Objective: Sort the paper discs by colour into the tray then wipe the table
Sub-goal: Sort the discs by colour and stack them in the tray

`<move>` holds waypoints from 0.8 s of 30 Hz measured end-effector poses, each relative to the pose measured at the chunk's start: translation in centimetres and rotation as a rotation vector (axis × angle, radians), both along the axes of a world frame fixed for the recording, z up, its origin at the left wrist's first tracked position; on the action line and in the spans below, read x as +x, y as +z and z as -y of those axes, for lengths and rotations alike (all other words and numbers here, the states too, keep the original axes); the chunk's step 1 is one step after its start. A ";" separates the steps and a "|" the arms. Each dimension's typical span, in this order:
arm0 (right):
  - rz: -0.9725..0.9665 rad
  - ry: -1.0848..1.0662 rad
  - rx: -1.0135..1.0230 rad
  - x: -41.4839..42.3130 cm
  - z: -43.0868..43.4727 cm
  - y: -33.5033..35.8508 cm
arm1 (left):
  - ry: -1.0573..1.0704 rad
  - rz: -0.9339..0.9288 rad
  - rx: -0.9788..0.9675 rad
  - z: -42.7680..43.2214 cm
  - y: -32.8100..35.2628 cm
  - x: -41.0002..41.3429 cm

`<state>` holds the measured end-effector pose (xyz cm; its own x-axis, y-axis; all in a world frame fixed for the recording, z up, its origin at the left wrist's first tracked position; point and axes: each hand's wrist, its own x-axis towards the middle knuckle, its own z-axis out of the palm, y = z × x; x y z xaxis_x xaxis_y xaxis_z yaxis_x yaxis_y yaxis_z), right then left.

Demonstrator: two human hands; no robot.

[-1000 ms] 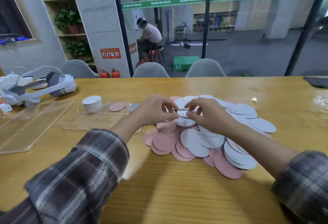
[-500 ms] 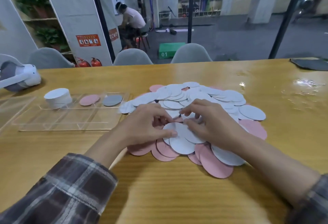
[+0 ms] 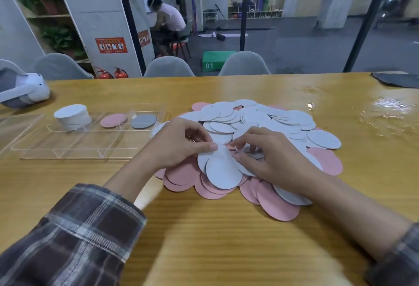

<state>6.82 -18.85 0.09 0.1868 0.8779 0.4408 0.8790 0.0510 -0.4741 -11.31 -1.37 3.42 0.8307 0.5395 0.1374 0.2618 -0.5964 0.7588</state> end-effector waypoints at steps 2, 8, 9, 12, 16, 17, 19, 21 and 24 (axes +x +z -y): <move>-0.005 -0.004 -0.001 0.0 -0.1 0.0 | 0.020 0.054 -0.035 -0.4 0.0 0.0; -0.082 -0.040 0.025 -1.0 -0.2 0.6 | 0.094 0.232 -0.125 -0.6 0.2 0.0; -0.093 -0.052 0.037 -1.2 -0.2 0.7 | 0.090 0.250 -0.149 -0.4 0.2 0.0; -0.105 -0.087 0.067 -1.5 -0.5 1.1 | 0.075 0.307 -0.195 -0.1 0.1 0.3; -0.255 -0.101 0.095 -1.5 -0.3 1.3 | 0.078 0.363 -0.271 0.4 0.1 0.5; -0.317 -0.092 0.091 -1.5 -0.2 1.4 | 0.076 0.357 -0.301 0.6 0.0 0.6; -0.455 -0.069 0.081 -1.5 -0.2 1.5 | 0.056 0.332 -0.335 0.9 -0.2 0.8; -0.579 -0.055 0.084 -1.3 -0.3 1.5 | 0.033 0.307 -0.356 1.6 -0.2 1.0; -0.694 -0.043 0.083 -1.0 -0.3 1.4 | 0.010 0.272 -0.392 2.2 -0.1 1.1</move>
<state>5.84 -18.57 1.53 0.4834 0.8320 0.2720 0.3769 0.0826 -0.9226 -10.17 -3.60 3.31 0.7871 0.6023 0.1335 0.0271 -0.2501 0.9678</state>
